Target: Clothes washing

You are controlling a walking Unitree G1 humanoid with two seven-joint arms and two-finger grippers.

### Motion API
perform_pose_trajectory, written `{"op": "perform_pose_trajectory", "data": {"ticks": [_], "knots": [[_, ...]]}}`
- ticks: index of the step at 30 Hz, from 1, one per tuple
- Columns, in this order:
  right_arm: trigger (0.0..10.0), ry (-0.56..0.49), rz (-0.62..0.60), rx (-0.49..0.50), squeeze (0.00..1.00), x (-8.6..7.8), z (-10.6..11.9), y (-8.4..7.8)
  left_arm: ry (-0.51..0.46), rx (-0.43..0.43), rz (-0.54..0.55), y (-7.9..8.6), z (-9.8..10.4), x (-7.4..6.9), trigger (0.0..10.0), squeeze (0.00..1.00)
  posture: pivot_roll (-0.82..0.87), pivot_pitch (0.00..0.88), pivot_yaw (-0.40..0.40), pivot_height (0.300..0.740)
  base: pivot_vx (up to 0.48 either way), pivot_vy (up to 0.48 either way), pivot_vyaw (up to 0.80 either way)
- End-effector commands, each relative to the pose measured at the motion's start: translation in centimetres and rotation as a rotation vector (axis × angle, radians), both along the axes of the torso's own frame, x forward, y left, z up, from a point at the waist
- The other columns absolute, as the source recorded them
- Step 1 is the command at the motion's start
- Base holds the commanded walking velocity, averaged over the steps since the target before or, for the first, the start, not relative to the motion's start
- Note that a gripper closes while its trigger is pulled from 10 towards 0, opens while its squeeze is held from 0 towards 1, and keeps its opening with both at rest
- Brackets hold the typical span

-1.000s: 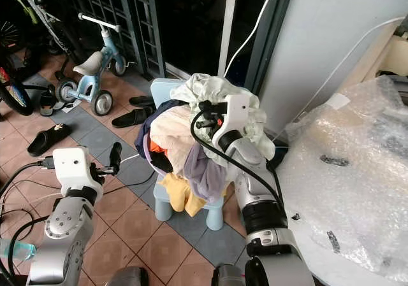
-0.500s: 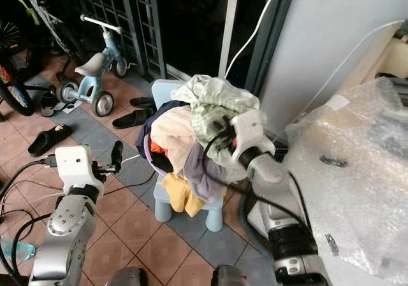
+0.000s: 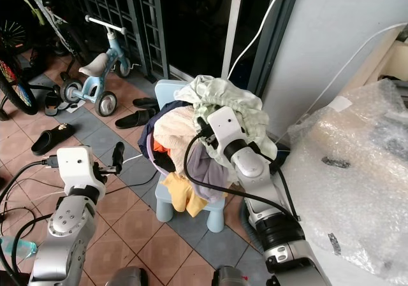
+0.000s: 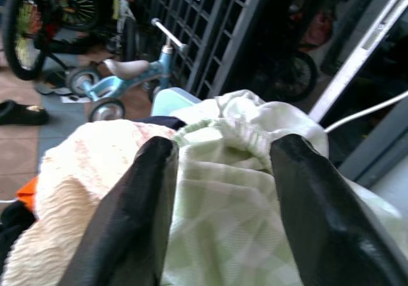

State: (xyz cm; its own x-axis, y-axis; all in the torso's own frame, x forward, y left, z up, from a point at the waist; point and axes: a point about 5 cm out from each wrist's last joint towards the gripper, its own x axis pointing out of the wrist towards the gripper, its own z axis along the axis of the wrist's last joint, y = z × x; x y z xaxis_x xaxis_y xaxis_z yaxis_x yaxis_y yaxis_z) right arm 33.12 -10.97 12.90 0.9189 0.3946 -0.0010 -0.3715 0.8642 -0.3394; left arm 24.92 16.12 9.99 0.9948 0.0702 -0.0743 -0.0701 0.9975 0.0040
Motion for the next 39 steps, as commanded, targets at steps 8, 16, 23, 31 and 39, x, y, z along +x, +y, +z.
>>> {"op": "perform_pose_trajectory", "data": {"ticks": [8, 16, 23, 31, 39], "knots": [[10.0, 0.157, -0.114, 0.009, 1.0, 1.1, -2.5, 0.2, 0.004, 0.002, -0.002, 0.0, 0.1, -0.1, 10.0, 0.0, 0.02, 0.07, -0.003, 0.74, 0.0, 0.0, 0.0], [0.0, 0.321, -0.187, 0.103, 0.0, 2.1, -4.4, 1.5, 0.006, 0.005, 0.013, 0.2, 0.1, -0.6, 10.0, 0.0, 0.05, 0.087, -0.018, 0.74, 0.0, 0.0, 0.0], [0.0, 0.331, -0.205, 0.144, 0.0, 2.7, -4.1, 1.6, 0.008, 0.01, 0.02, 0.3, 0.1, -0.7, 10.0, 0.0, 0.06, 0.091, -0.021, 0.74, 0.0, 0.0, 0.0], [0.0, 0.346, -0.211, 0.167, 0.0, 2.6, -4.6, 1.2, 0.009, 0.009, 0.024, 0.3, 0.1, -0.6, 10.0, 0.0, 0.05, 0.092, -0.029, 0.74, 0.0, 0.0, 0.0], [0.0, 0.345, -0.174, 0.208, 0.0, 2.7, -4.2, 2.0, 0.008, 0.001, 0.022, 0.1, 0.1, -0.5, 10.0, 0.0, 0.05, 0.09, -0.034, 0.74, 0.0, 0.0, 0.0]]}}
